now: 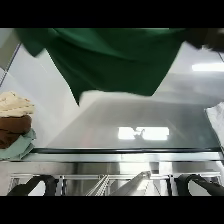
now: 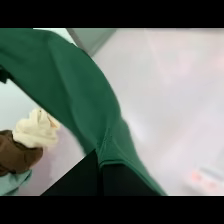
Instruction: Fold the shirts.
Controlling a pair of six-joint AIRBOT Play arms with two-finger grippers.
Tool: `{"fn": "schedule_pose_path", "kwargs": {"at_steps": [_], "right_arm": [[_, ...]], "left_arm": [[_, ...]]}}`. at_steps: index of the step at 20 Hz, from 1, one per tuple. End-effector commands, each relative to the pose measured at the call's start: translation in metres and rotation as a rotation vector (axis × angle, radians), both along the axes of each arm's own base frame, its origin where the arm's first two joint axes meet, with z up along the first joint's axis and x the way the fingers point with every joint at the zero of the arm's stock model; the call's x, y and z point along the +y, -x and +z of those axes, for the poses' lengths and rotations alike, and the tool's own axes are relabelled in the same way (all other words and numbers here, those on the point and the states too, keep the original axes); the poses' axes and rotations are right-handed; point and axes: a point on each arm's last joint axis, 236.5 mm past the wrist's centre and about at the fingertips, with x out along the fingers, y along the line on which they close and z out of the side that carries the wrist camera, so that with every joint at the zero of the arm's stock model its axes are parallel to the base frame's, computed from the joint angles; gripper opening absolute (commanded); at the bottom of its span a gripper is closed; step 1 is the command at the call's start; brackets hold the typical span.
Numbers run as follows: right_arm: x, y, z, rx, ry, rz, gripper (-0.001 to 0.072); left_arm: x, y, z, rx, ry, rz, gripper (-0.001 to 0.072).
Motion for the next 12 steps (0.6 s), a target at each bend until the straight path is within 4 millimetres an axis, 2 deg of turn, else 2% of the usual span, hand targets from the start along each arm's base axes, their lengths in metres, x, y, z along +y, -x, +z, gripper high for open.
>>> {"fn": "schedule_pose_path", "kwargs": {"at_steps": [1,2,3,4,5,6,8,10,12], "right_arm": [[-0.001,0.097,0.081,-0.267,0.056,-0.084,0.0014],[-0.002,0.115,0.095,-0.328,0.067,-0.12,0.0014],[-0.004,0.129,0.107,-0.383,0.077,-0.161,0.0014],[-0.007,0.136,0.115,-0.413,0.082,-0.198,0.0014],[-0.011,0.136,0.116,-0.411,0.082,-0.23,0.0013],[-0.016,0.132,0.112,-0.384,0.084,-0.254,0.0013],[-0.031,0.104,0.088,-0.264,0.095,-0.287,0.0014],[-0.036,0.07,0.05,-0.112,0.099,-0.242,0.0014],[-0.036,0.03,0.002,0.046,0.078,-0.187,0.0014]], "left_arm": [[0.011,0.141,0.076,-0.268,0.076,0.166,0.0023],[0.012,0.171,0.084,-0.326,0.091,0.221,0.0025],[0.007,0.192,0.083,-0.356,0.064,0.258,0.0026],[-0.003,0.201,0.079,-0.352,0.029,0.264,0.0026],[-0.011,0.201,0.072,-0.316,-0.002,0.263,0.0026],[-0.015,0.192,0.064,-0.26,-0.03,0.252,0.0026],[-0.008,0.156,0.038,-0.069,-0.031,0.206,0.0026],[0.011,0.12,0.004,0.13,-0.012,0.136,0.0025],[0.032,0.086,-0.032,0.274,0.057,0.061,0.0017]]}}
